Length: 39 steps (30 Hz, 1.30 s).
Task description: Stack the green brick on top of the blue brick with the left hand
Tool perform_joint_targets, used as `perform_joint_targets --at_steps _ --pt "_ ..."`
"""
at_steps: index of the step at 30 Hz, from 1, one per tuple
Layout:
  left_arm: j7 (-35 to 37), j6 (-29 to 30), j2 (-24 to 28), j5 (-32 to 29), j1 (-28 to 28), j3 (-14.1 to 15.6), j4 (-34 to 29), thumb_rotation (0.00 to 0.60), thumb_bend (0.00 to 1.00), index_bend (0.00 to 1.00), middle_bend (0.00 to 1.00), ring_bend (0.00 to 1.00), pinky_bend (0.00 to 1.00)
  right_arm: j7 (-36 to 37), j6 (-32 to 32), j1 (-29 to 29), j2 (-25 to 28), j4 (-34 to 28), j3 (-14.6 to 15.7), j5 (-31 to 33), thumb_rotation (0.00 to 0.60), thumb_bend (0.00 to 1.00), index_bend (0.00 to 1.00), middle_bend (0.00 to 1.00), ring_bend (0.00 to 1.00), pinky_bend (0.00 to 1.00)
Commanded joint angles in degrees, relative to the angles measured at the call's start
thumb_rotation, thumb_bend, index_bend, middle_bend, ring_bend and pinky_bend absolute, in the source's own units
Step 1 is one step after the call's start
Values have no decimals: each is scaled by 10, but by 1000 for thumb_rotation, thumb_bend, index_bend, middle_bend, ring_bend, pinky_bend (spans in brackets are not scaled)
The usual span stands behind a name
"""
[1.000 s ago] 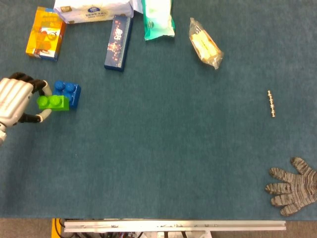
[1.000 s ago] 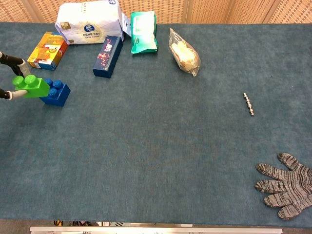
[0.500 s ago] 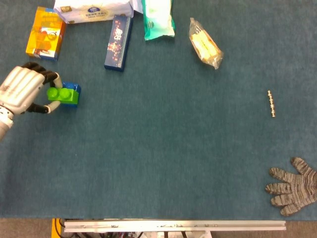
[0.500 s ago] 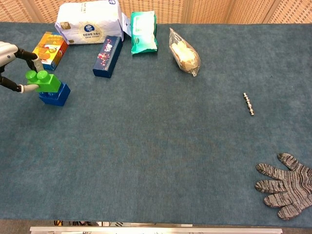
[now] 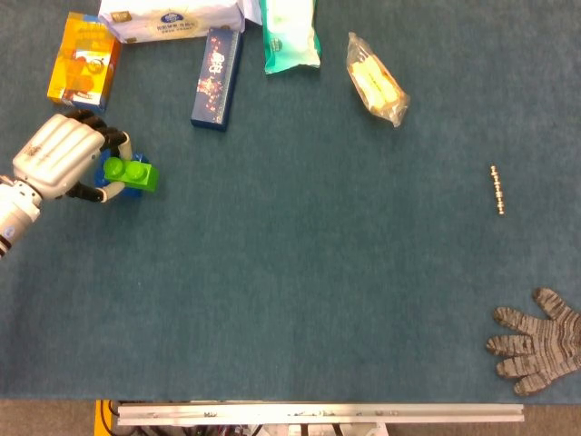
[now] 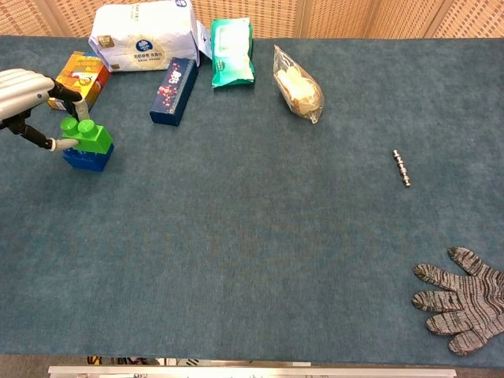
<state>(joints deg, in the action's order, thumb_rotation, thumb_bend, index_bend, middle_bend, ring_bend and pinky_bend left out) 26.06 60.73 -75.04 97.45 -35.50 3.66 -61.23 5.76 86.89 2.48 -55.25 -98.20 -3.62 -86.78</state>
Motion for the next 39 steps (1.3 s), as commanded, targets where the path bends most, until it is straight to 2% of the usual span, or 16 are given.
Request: perform_joint_targets --at_steps 1,39 --pt "9 0 -7 0 -3 3 13 600 293 515 489 369 251 -1 1 0 1 -1 0 0 600 233 389 467 292 277" --pt "45 18 -19 -14 10 30 75 600 293 521 489 369 251 -10 4 -4 5 -11 0 -3 600 233 389 466 292 277"
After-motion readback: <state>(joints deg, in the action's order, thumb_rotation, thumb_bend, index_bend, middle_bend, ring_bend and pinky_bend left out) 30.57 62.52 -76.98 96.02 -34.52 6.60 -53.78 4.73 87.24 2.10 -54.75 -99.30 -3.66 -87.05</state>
